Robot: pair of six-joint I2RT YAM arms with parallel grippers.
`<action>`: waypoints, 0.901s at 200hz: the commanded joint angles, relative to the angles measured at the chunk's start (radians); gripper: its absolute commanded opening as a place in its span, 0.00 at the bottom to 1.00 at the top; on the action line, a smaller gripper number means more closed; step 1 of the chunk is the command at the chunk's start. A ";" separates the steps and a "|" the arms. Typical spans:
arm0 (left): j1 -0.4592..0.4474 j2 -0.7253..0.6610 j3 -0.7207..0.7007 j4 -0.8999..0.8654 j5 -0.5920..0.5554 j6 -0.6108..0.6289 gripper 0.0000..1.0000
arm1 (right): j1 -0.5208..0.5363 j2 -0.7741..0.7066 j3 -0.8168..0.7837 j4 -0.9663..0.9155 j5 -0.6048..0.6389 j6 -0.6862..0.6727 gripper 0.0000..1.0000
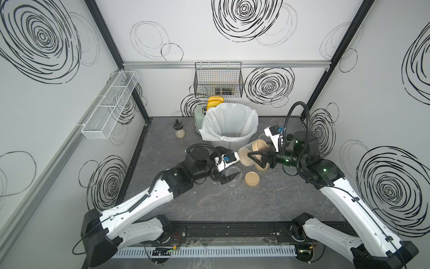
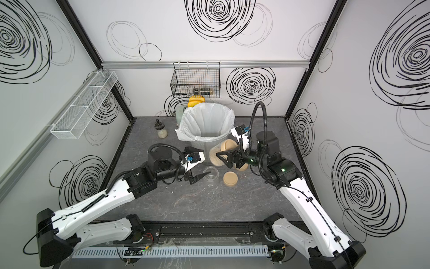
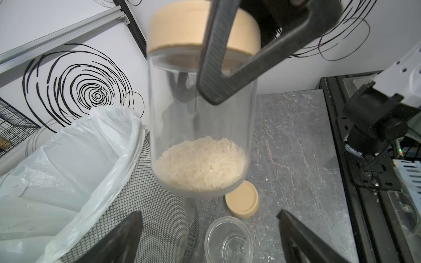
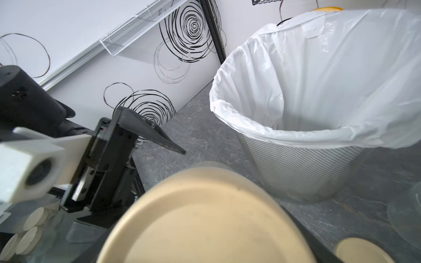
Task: Empty moldy rice from jars
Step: Pick up the jar from the center of the board.
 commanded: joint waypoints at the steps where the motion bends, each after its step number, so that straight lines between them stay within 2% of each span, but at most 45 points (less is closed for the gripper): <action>1: -0.020 0.017 0.055 0.113 -0.064 0.060 0.96 | -0.002 -0.025 0.010 0.105 -0.077 0.022 0.40; 87: -0.052 0.093 0.083 0.225 -0.019 0.008 0.96 | 0.001 -0.068 -0.043 0.170 -0.150 0.067 0.40; 110: -0.057 0.119 0.098 0.222 -0.007 -0.001 0.96 | 0.002 -0.070 -0.051 0.187 -0.202 0.065 0.40; 134: -0.062 0.142 0.115 0.225 0.007 -0.017 0.96 | 0.026 -0.063 -0.056 0.193 -0.240 0.058 0.40; 180: -0.065 0.174 0.133 0.235 0.033 -0.045 0.96 | 0.090 -0.051 -0.043 0.168 -0.223 0.020 0.40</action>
